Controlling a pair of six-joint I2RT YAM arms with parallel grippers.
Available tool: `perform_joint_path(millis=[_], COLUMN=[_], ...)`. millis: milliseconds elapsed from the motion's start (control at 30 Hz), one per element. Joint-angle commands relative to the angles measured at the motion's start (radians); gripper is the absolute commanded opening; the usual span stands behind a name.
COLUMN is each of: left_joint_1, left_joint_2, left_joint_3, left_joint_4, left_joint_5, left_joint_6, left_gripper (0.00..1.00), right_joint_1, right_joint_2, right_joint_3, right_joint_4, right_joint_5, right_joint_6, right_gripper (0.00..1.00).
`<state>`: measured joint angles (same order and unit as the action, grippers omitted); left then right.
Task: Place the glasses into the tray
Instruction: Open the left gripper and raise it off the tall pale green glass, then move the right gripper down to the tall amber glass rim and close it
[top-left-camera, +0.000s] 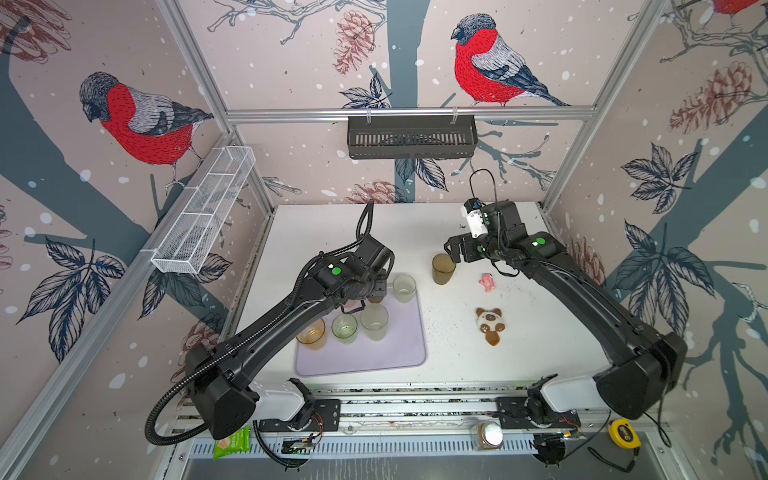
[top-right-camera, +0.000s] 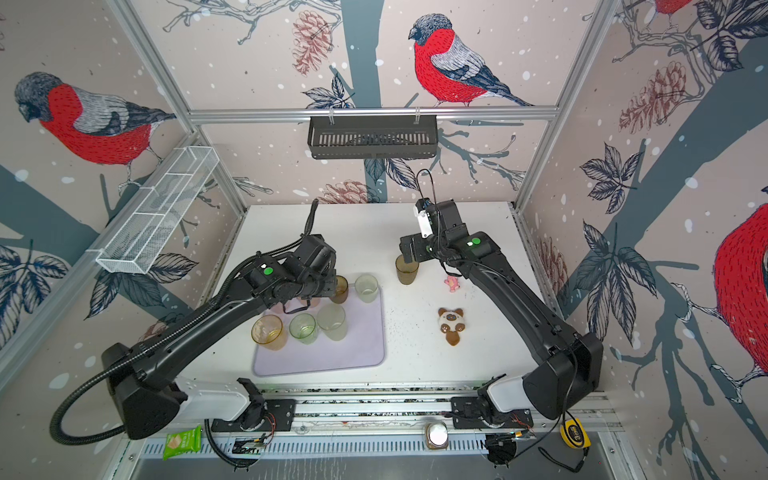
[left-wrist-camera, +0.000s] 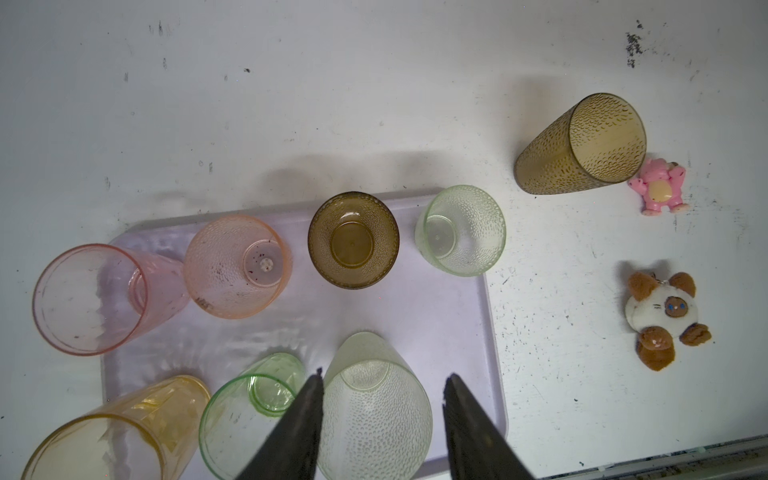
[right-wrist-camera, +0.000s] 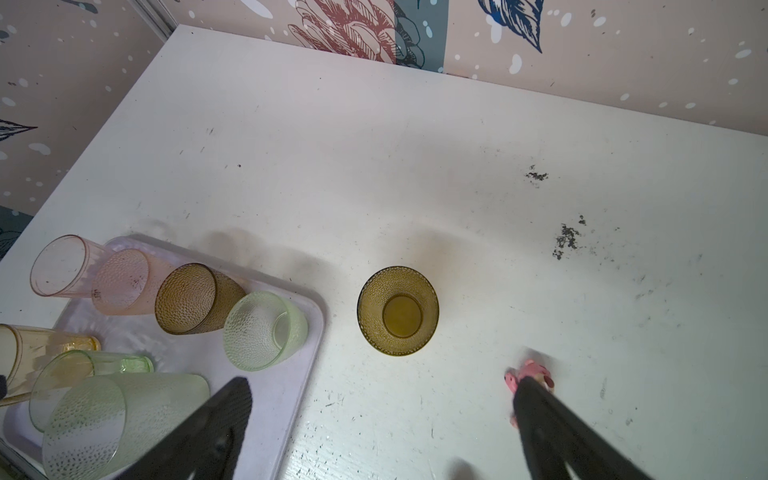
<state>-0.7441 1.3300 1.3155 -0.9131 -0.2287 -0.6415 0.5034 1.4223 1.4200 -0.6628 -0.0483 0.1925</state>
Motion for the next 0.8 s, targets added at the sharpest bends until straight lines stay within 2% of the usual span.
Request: perform_joint_path(millis=[0,200,367,600,767], left_joint_1=[-0.001,0.03,0.035,0.036,0.035], left_joint_2=[-0.017,-0.037,-0.041,-0.052,-0.065], left_joint_3=[0.009,0.018,0.023,0.017,0.011], left_joint_4=[0.054,0.095,0.124,0.146,0.158], left_joint_5=[-0.023,-0.007,0.014,0.042,0.054], left_joint_6=[0.042,0.076,0.073,0.059,0.045], left_gripper=[0.49,0.53,0.64,0.71,0.8], right_joint_1=[0.0,-0.004,-0.014,-0.04,-0.052], right_joint_2=[0.023,0.068,0.104,0.162,0.201], right_joint_3=[0.03,0.063,0.076,0.103,0.112], right_joint_4=[-0.036,-0.065,-0.093,-0.142,-0.16], right_joint_5=[0.025,0.028,0.027,0.021,0.016], right_joint_6=[0.02,0.025,0.02,-0.001,-0.018], right_gripper=[1.0,1.0,1.0,1.0,0.99])
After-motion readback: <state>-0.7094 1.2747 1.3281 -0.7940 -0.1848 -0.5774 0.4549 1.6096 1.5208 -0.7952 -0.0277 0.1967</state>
